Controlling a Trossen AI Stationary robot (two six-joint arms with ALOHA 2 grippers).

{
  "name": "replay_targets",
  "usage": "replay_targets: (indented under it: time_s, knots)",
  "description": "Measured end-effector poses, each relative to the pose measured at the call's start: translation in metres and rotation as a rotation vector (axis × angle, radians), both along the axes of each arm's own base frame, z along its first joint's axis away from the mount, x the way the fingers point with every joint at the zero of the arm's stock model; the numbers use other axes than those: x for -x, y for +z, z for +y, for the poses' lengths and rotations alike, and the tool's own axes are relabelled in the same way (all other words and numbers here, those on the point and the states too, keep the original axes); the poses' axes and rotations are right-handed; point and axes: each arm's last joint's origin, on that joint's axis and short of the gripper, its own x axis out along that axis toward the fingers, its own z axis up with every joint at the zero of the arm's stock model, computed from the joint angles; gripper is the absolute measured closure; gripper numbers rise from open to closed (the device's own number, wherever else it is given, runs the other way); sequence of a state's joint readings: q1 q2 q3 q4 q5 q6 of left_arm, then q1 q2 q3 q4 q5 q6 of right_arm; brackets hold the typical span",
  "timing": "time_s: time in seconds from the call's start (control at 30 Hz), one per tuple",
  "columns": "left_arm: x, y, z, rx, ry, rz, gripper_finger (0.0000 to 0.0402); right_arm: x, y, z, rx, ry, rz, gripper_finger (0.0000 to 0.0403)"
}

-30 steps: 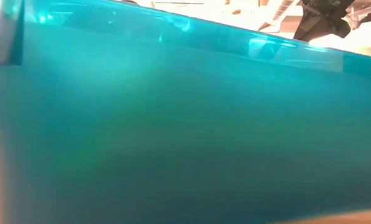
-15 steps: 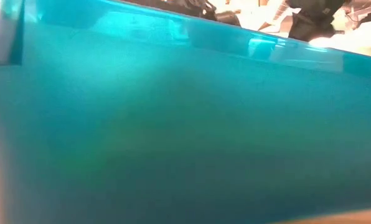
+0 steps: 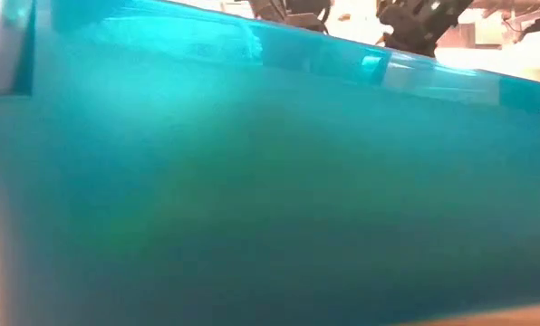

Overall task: Fold microfiber towels
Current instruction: Fold the blue microfiber towel

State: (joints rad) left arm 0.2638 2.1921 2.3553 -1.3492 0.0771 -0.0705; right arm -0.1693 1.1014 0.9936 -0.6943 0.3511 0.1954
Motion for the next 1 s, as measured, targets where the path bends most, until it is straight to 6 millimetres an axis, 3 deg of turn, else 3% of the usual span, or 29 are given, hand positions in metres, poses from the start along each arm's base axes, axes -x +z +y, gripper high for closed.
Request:
replay_targets:
  time_s: [0.2, 0.37, 0.5, 0.67, 0.83, 1.0]
  knots:
    - [0.022, 0.016, -0.007, -0.001, -0.030, 0.086, 0.0401, -0.019, -0.020, -0.016, -0.033, -0.011, 0.076, 0.0196]
    - [0.031, 0.014, -0.009, 0.009, -0.068, 0.175, 0.0401, -0.036, -0.055, -0.044, -0.009, -0.007, 0.275, 0.0201]
    - [0.031, 0.013, -0.008, -0.014, -0.082, 0.182, 0.0401, -0.047, -0.084, -0.070, 0.051, 0.167, 0.458, 0.0207]
    - [0.031, 0.013, -0.008, -0.025, -0.105, 0.182, 0.0401, -0.050, -0.105, -0.095, 0.105, 0.432, 0.574, 0.0218]
    - [0.031, 0.013, -0.008, -0.030, -0.111, 0.182, 0.0401, -0.049, -0.120, -0.106, 0.122, 0.642, 0.628, 0.0228]
    - [0.031, 0.013, -0.007, -0.029, -0.097, 0.183, 0.0401, -0.052, -0.127, -0.113, 0.144, 0.691, 0.629, 0.0232]
